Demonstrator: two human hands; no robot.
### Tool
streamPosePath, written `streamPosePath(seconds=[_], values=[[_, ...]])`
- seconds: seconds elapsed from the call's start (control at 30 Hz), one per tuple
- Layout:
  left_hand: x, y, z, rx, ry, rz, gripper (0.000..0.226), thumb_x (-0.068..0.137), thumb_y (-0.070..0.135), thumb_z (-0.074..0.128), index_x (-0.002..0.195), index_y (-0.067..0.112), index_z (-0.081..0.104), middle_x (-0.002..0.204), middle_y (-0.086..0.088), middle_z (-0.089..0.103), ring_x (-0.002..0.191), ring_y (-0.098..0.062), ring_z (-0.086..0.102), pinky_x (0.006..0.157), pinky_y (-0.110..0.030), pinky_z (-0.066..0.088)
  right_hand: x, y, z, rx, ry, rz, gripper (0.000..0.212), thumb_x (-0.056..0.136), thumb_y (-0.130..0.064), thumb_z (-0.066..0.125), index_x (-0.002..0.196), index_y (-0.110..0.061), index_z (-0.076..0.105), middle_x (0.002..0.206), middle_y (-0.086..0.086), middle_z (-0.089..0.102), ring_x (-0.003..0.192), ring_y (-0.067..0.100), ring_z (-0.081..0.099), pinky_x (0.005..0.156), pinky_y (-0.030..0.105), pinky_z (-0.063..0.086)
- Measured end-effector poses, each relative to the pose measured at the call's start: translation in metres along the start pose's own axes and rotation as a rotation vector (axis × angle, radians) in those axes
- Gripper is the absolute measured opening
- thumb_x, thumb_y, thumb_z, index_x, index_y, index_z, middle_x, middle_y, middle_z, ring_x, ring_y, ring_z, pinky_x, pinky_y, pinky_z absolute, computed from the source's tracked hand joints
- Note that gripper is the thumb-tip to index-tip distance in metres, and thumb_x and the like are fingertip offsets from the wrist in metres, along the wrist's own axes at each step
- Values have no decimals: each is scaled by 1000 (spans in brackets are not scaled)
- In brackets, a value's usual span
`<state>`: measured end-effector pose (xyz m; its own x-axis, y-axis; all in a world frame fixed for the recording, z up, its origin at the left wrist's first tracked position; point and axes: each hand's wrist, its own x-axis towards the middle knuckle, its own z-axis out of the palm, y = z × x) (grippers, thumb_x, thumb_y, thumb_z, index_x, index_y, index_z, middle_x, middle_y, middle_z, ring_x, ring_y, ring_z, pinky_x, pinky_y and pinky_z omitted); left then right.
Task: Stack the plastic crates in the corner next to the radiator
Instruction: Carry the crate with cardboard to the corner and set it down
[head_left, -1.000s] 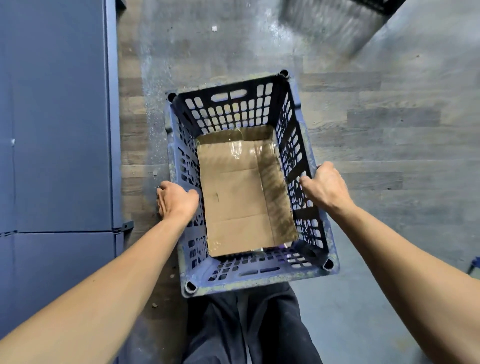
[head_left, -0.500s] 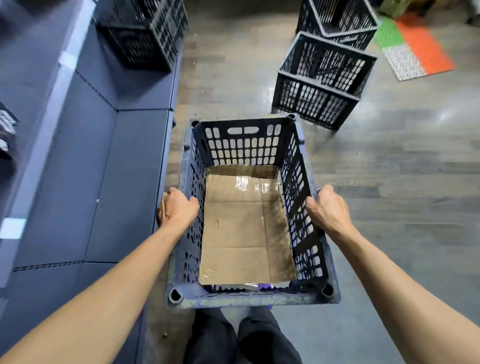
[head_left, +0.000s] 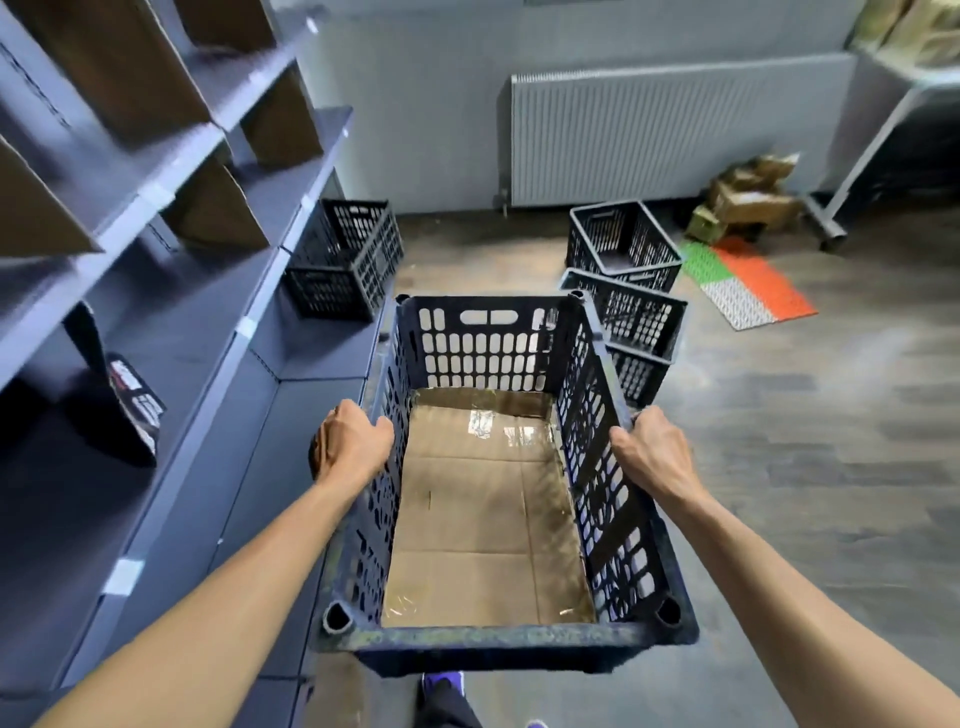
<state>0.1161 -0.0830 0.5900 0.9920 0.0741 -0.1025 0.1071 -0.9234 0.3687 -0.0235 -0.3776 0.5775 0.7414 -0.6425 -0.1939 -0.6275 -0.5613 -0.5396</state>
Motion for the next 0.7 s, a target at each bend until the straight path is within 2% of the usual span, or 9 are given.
streamPosePath(seconds=[0.1, 0.2, 0.27, 0.43, 0.57, 0.7], values=[[13, 4, -12, -36, 56, 11, 26, 86, 33, 52, 85, 7, 52, 82, -10, 62, 70, -30, 56, 57, -31, 40, 5, -19, -8, 10, 23, -18, 16, 88, -22, 48, 86, -7, 48, 74, 7, 59, 63, 25, 55, 58, 37, 46], [33, 2, -19, -77, 90, 2, 32, 85, 34, 52, 93, 4, 57, 85, -12, 64, 69, -29, 56, 55, -29, 36, 13, -38, -10, 1, 33, -48, 14, 87, -20, 48, 75, -13, 44, 63, 1, 49, 52, 18, 43, 50, 29, 37], [54, -1, -21, -100, 92, -1, 34, 82, 36, 51, 90, 5, 59, 84, -13, 67, 67, -30, 58, 52, -29, 37, 21, -53, -10, -11, 44, -65, 18, 87, -19, 49, 72, -15, 42, 60, -1, 45, 50, 16, 40, 49, 28, 34], [102, -3, -30, -106, 48, 1, 29, 83, 35, 51, 83, 7, 58, 79, -10, 66, 66, -30, 59, 54, -29, 39, 48, -95, -5, -53, 40, -67, 14, 88, -16, 48, 76, -11, 42, 66, 4, 50, 55, 18, 43, 49, 30, 32], [136, -1, -41, -113, 30, 34, 29, 84, 34, 52, 86, 6, 59, 76, -9, 64, 65, -27, 58, 53, -27, 38, 69, -125, -3, -76, 41, -89, 18, 85, -16, 49, 70, -12, 39, 65, 8, 52, 56, 21, 46, 53, 32, 36], [174, 7, -56, -125, 70, 72, 37, 82, 36, 51, 91, 2, 62, 84, -15, 68, 66, -27, 59, 53, -27, 36, 90, -147, -4, -50, 64, -87, 13, 88, -16, 48, 77, -12, 43, 70, 8, 54, 54, 19, 44, 50, 29, 36]])
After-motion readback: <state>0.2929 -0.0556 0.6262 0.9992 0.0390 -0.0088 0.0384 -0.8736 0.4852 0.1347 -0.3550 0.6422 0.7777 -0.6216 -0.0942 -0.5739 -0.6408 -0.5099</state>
